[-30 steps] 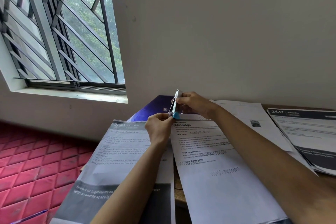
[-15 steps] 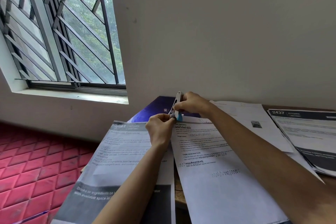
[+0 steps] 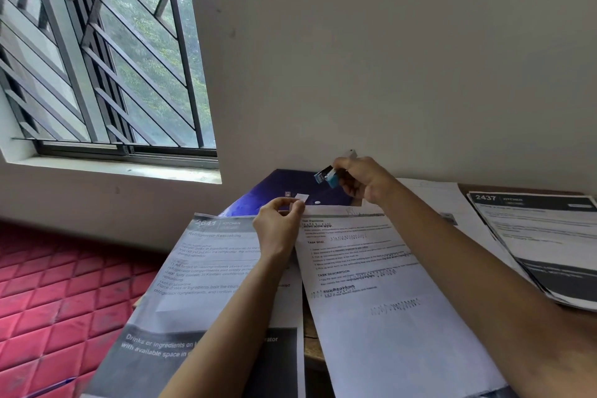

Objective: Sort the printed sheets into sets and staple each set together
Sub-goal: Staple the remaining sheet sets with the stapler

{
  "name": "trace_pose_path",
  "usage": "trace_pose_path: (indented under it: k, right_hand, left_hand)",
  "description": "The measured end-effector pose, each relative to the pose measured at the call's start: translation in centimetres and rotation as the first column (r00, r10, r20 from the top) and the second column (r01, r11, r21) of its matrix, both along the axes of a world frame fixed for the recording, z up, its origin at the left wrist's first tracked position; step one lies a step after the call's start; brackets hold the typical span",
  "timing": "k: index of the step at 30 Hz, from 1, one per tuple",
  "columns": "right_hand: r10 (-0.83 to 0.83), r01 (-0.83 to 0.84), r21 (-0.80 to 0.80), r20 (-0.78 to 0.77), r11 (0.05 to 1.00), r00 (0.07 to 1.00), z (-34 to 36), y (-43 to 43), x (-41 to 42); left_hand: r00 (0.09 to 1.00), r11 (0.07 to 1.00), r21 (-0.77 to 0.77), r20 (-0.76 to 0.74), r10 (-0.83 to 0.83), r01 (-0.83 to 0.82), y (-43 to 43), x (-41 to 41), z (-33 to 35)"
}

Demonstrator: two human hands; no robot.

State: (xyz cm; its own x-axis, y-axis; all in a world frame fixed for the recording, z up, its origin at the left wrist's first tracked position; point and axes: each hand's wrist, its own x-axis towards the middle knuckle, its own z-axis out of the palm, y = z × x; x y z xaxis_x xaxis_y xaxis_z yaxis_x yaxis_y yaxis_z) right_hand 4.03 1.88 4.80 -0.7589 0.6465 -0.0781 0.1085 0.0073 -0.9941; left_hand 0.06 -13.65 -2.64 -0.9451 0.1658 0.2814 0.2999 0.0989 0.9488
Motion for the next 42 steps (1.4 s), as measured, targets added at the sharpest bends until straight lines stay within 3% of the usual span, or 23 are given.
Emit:
trace_pose_path:
  k: [6, 11, 23, 31, 42]
  right_hand:
    - [0.041, -0.041, -0.028, 0.015, 0.999, 0.999, 0.2, 0.4, 0.0]
    - [0.119, -0.125, -0.161, -0.048, 0.979, 0.992, 0.8, 0.6, 0.3]
    - [0.122, -0.185, -0.378, -0.184, 0.907, 0.975, 1.0, 0.9, 0.9]
    - [0.294, -0.311, -0.119, -0.141, 0.943, 0.945, -0.6, 0.2, 0.2]
    - [0.473, -0.461, 0.171, -0.032, 0.871, 0.881, -1.6, -0.7, -0.5]
  left_hand:
    - [0.999, 0.999, -0.029, -0.004, 0.032, -0.032, 0.1, -0.3, -0.3]
    - [1.0, 0.999, -0.043, 0.009, 0.026, -0.026, 0.1, -0.4, -0.4]
    - [0.992, 0.999, 0.017, 0.116, -0.041, 0.039, 0.0, -0.6, -0.5]
    - [0.972, 0.991, 0.089, 0.207, -0.112, 0.095, -0.3, -0.8, -0.6]
    - [0.962, 0.979, 0.172, 0.23, -0.15, 0.112, -0.5, -0.5, -0.6]
